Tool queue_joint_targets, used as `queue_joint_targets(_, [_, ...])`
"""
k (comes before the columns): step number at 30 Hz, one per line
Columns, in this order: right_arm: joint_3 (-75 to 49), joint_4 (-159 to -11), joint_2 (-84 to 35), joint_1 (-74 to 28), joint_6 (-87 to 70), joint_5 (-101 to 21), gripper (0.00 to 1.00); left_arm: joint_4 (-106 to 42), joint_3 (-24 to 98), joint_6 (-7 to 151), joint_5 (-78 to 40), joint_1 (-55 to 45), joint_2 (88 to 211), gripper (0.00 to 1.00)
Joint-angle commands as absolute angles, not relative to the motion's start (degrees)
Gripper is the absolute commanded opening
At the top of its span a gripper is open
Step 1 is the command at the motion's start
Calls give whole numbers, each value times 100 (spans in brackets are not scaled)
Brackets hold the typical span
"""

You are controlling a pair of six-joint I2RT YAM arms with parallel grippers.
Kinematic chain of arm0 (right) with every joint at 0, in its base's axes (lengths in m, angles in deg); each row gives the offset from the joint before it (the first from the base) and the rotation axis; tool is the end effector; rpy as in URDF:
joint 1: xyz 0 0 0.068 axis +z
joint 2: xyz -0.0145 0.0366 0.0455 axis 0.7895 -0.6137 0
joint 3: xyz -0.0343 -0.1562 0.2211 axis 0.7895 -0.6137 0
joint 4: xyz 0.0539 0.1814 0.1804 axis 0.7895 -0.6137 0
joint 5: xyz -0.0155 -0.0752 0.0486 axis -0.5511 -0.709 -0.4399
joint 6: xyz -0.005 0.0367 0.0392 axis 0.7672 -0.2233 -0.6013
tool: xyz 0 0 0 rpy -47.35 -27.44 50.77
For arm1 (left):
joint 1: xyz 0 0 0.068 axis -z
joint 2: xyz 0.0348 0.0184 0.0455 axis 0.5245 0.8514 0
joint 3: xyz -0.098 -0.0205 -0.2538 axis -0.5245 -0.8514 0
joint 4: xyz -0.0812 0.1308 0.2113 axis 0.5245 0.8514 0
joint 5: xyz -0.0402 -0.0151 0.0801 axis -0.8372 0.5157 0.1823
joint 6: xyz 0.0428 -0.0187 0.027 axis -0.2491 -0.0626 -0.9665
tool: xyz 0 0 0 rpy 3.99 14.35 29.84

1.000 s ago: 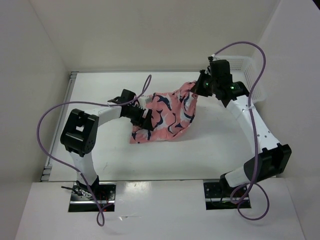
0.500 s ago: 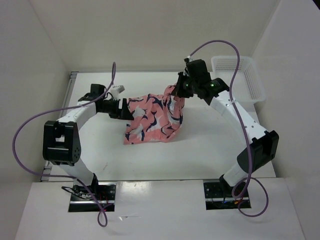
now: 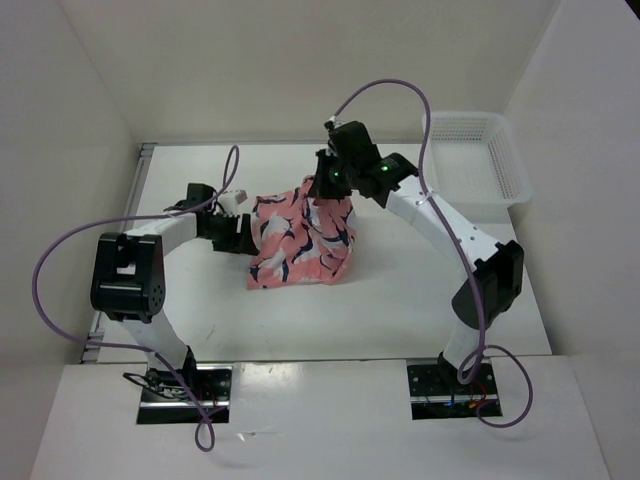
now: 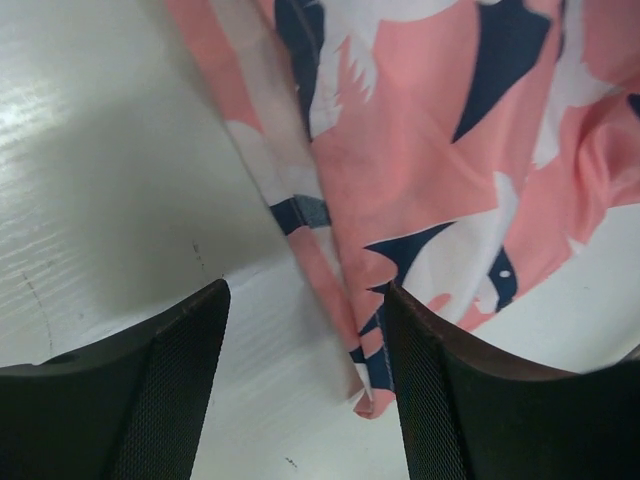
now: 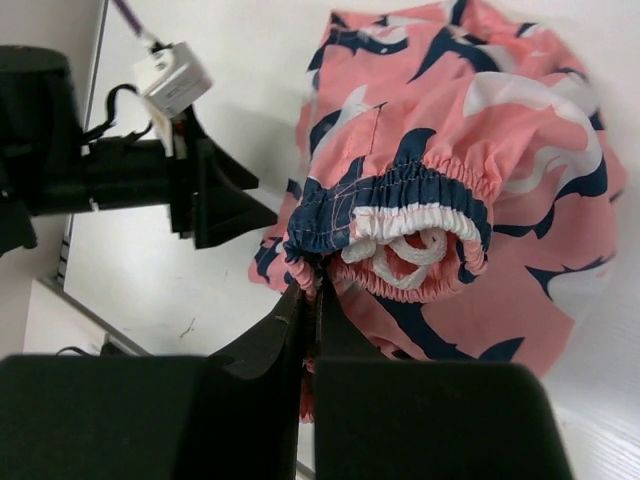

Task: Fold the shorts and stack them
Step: Fold the shorts

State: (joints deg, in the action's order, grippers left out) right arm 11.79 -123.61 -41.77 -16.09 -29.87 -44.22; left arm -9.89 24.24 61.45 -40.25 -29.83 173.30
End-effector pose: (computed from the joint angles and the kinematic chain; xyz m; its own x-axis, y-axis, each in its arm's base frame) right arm 0.3134 0.2310 0.3761 -0.7302 0.0490 -0.6815 -0.3238 0.8535 0.4083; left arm 0.3415 -0.0285 0.1731 -0.8695 0.0054 -0.4938 0.2550 0.8612 -0.4396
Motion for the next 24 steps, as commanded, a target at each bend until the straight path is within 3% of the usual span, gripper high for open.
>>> queue_joint_targets(1, [1626,-12190,-4421,-1330,-3056,-4366,0,-1251,2314,5999,-3925,-2952,17544,71])
queue_joint_targets(19, [2338,-11768,-6046,-662,-3487,-4059,0,-1357,2261,5999,-4074,-2952,17764,68])
queue_joint_targets(20, [2478,-11768,-6135,-601,-3487,-4059,4,-1357,2261,5999,-4075,-2952,17764,68])
queue_joint_targets(21, [2584,-11820,-6240,-600,-3539,-4059,14,-1357,2261,5999,-4075,-2952,17764,68])
queue_joint_targets(23, [2899,-11987,-6539,-600,-3539,-4059,51,-1165,2261,5999,-4075,-3005,17703,68])
queue_joint_targets(24, [2988,-11988,-6601,-600,-3539,-4059,59,-1077,2261,5999,-4075,-3092,17546,68])
